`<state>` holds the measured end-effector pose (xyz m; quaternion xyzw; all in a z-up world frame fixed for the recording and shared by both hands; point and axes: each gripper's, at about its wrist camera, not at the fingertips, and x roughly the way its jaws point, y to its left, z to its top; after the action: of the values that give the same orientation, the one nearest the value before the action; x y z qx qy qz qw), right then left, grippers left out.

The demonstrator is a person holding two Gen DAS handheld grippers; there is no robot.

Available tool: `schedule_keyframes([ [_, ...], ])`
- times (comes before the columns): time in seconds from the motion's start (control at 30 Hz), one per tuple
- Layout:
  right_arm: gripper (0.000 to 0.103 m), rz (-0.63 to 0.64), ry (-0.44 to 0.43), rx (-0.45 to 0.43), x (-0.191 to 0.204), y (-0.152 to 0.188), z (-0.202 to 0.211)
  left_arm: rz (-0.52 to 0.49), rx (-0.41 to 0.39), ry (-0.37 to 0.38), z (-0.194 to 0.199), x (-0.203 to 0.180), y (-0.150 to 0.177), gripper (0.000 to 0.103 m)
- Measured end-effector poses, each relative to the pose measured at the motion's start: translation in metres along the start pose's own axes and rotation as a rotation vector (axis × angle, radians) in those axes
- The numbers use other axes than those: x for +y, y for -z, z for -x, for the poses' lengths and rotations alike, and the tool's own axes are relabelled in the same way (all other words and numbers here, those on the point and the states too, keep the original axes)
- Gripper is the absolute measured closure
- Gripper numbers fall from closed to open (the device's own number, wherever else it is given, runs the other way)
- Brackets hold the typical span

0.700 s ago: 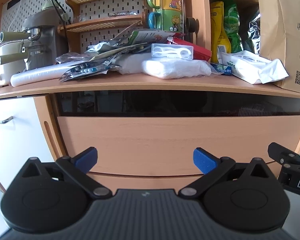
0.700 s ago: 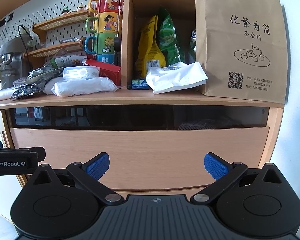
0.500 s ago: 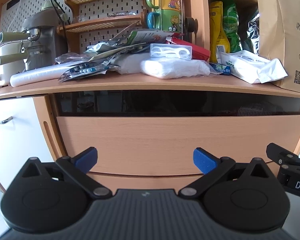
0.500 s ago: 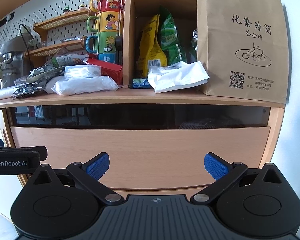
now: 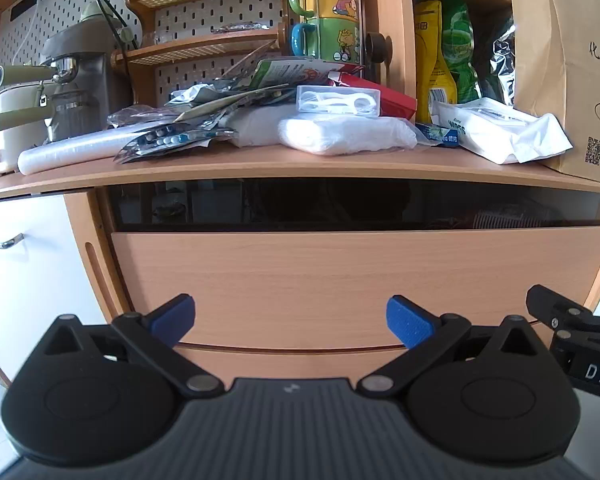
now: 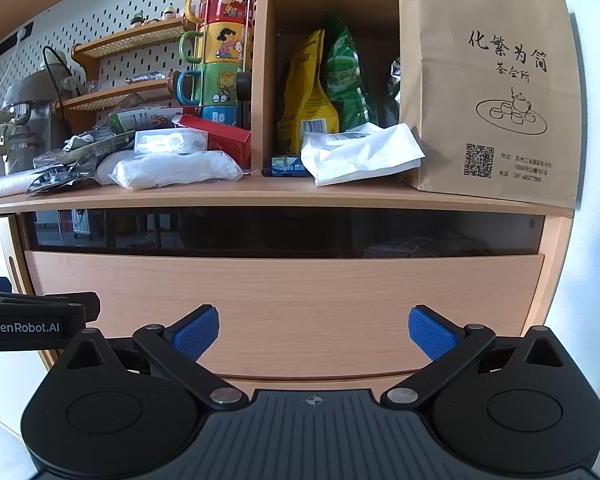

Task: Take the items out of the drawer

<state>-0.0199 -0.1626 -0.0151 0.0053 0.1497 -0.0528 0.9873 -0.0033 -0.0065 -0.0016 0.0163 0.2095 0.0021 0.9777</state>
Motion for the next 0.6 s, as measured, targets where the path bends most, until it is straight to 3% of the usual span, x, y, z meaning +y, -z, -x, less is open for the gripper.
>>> schedule_keyframes([
  [0.6, 0.0, 0.006, -0.002, -0.001, 0.0009, 0.0017, 0.0003, -0.005, 0.007, -0.003, -0.0024, -0.0008, -0.0009, 0.0],
])
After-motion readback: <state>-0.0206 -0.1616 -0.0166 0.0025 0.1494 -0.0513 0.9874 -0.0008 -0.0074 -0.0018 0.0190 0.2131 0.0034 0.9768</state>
